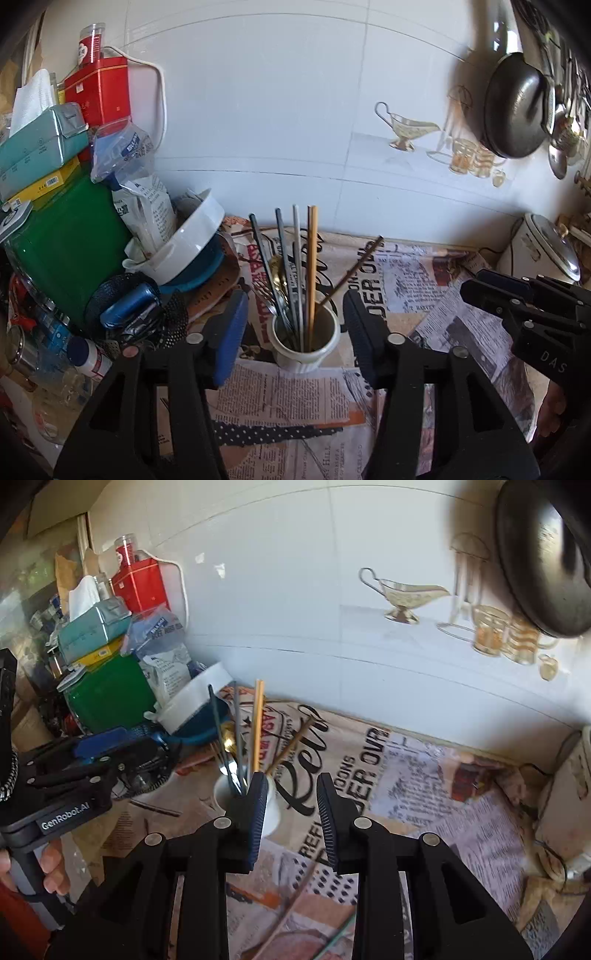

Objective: Organize utensils
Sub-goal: 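Open both tools to release the chopsticks into the cup, then move both tools back to the paper and grasp the teal chopstick with the right tool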

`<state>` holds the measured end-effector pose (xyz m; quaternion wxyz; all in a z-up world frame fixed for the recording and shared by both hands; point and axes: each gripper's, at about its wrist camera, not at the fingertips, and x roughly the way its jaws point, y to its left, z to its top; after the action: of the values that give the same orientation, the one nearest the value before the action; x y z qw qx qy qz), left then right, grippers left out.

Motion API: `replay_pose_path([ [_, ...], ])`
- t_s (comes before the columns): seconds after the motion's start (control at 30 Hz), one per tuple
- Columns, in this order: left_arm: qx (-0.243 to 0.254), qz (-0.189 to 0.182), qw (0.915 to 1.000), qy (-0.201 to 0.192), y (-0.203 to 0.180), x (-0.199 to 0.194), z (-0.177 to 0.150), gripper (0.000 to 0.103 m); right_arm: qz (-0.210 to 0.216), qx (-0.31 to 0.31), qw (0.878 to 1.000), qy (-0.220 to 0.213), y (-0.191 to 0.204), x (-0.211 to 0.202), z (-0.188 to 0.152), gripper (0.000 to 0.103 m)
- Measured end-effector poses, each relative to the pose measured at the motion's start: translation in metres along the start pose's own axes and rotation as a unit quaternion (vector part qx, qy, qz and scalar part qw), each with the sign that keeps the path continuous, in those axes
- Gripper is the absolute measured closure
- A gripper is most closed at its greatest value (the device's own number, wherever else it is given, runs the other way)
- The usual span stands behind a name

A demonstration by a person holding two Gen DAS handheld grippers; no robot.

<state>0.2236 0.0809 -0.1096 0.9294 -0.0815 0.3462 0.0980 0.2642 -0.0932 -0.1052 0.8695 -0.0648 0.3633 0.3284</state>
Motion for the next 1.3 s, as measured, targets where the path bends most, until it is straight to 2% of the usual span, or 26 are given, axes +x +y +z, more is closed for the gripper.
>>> replay_pose_path([
  [0.27, 0.026, -0.028, 0.9977, 0.056, -0.027, 0.022, -0.036, 0.047, -0.054, 0.041, 0.997, 0.041, -0.035, -0.007, -0.045, 0.076],
  [0.43, 0.039, -0.037, 0.9930, 0.105, -0.044, 0.051, -0.067, 0.047, -0.072, 0.085, 0.989, 0.097, -0.063, 0.012, -0.083, 0.076],
  [0.6, 0.053, -0.037, 0.9859, 0.154, -0.059, 0.075, -0.100, 0.047, -0.063, 0.115, 0.979, 0.154, -0.074, 0.042, -0.119, 0.076],
  [0.8, 0.057, -0.034, 0.9783, 0.196, -0.064, 0.094, -0.127, 0.047, -0.043, 0.122, 0.969, 0.209, -0.064, 0.079, -0.154, 0.076],
  [1.13, 0.054, -0.033, 0.9707, 0.232, -0.068, 0.115, -0.148, 0.047, -0.063, 0.102, 0.967, 0.224, -0.051, 0.099, -0.173, 0.077],
  [1.3, 0.054, -0.044, 0.9684, 0.240, -0.074, 0.125, -0.147, 0.047, -0.071, 0.092, 0.966, 0.229, -0.058, 0.101, -0.178, 0.089],
])
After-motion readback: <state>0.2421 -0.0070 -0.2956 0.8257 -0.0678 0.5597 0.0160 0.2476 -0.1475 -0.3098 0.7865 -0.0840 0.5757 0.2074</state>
